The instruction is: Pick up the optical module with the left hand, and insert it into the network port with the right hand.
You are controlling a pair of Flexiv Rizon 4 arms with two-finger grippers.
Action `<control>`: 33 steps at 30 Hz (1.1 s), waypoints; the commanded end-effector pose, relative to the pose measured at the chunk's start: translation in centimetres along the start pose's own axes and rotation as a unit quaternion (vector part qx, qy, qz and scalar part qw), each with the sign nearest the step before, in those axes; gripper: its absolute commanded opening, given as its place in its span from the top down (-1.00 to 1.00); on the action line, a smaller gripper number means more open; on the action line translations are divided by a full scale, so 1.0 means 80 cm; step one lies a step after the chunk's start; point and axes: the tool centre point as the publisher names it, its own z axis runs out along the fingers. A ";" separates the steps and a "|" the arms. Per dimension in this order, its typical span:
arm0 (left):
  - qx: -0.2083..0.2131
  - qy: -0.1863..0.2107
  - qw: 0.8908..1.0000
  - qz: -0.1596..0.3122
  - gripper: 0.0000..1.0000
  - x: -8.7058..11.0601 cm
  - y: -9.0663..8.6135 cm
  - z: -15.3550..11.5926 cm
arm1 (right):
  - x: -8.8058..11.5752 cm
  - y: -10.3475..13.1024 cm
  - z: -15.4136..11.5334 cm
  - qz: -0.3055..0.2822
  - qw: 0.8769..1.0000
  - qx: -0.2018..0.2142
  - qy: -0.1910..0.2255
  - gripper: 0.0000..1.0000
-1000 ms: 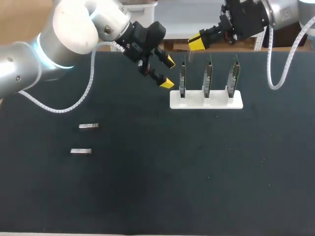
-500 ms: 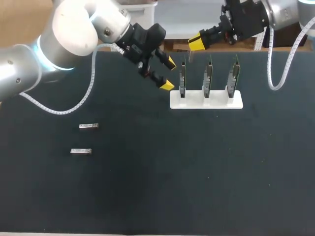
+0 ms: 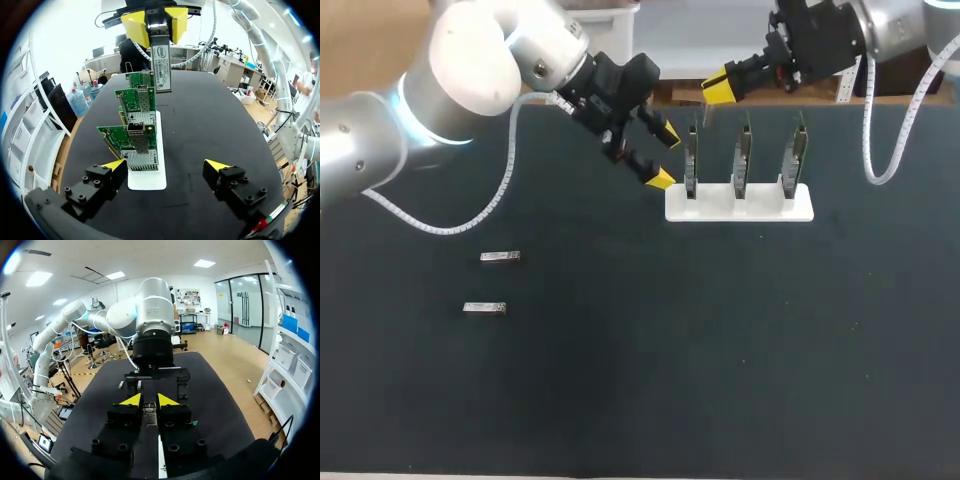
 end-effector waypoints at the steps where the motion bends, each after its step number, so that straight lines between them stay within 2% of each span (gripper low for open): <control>1: -0.004 0.002 1.000 -0.001 -1.00 0.000 0.001 -0.001 | -0.001 0.003 0.000 0.000 1.000 0.003 0.001 1.00; 20: -0.007 0.007 1.000 -0.001 -1.00 0.000 0.001 -0.002 | -0.010 -0.003 0.011 -0.041 0.999 0.009 0.029 1.00; 33: -0.007 0.007 1.000 -0.001 -1.00 0.000 0.001 -0.002 | -0.002 -0.011 0.024 -0.052 0.997 0.014 0.053 1.00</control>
